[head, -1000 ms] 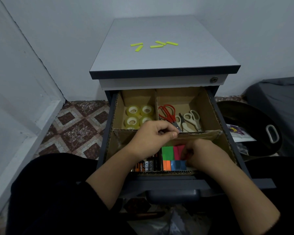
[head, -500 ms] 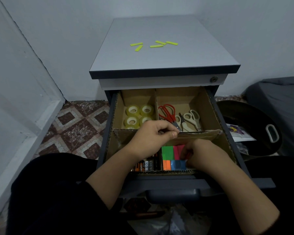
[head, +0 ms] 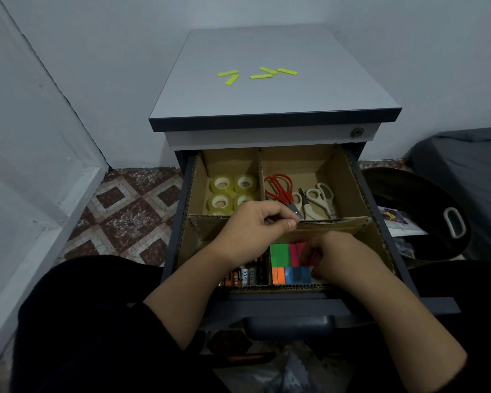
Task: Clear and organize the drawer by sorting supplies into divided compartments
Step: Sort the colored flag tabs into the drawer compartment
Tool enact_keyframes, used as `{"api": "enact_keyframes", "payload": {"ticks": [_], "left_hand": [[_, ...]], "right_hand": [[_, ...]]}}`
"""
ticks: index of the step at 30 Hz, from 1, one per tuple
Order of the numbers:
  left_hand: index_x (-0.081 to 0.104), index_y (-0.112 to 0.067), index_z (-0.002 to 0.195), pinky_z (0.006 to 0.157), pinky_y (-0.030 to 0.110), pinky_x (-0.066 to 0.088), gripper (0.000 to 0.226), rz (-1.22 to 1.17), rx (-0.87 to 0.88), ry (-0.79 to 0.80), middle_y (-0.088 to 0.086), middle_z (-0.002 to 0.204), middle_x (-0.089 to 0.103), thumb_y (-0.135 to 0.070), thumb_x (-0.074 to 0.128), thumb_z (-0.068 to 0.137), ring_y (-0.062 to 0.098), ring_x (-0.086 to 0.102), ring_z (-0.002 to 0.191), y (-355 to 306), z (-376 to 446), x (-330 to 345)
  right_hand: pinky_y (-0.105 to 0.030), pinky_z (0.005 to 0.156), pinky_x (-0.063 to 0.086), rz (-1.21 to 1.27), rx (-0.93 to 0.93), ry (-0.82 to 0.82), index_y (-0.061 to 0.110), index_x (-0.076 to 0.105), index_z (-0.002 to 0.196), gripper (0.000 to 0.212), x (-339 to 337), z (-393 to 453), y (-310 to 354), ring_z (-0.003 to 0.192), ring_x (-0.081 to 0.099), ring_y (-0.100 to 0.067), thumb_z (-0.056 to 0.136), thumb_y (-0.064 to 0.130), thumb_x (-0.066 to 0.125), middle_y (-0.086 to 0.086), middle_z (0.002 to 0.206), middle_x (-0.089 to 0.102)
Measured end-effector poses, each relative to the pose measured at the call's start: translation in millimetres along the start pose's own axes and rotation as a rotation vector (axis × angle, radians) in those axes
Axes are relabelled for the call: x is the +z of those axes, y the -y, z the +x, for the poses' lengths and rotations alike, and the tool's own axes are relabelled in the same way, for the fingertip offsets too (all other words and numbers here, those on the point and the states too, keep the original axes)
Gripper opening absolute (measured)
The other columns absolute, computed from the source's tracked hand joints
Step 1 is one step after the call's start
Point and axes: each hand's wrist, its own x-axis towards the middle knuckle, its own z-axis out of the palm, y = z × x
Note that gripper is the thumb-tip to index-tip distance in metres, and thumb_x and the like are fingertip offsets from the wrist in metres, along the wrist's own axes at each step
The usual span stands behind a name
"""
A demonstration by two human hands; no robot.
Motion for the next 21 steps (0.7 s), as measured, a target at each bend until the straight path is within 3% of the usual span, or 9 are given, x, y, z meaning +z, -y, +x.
{"api": "enact_keyframes", "payload": {"ticks": [4,11,21], "left_hand": [[0.072,-0.026,0.089,0.087,0.029,0.054,0.014,0.015,0.008,-0.006,-0.005,0.095,0.071,-0.013,0.065,0.089,0.01,0.065,0.094,-0.9,0.0,0.2],[0.071,-0.027,0.088,0.087,0.026,0.053,0.016,0.011,0.016,-0.01,-0.007,0.095,0.071,-0.012,0.065,0.089,0.004,0.064,0.093,-0.9,0.0,0.4],[0.073,-0.024,0.09,0.088,0.028,0.054,0.014,0.019,0.01,-0.007,-0.006,0.096,0.071,-0.013,0.065,0.089,0.008,0.064,0.094,0.3,-0.2,0.2]], "right_hand": [[-0.032,0.081,0.055,0.005,-0.026,-0.041,0.041,0.067,0.093,0.032,3.8,0.7,1.4,0.088,0.061,-0.009,0.082,0.011,0.064,0.011,0.096,0.063],[-0.029,0.074,0.051,-0.037,-0.01,-0.21,0.035,0.059,0.117,0.03,7.9,-1.9,-1.5,0.094,0.061,-0.017,0.09,0.022,0.053,0.005,0.105,0.064],[-0.033,0.08,0.054,-0.032,-0.016,-0.131,0.045,0.063,0.113,0.032,7.8,2.2,1.6,0.092,0.062,-0.015,0.088,0.025,0.057,0.008,0.108,0.066]]}}
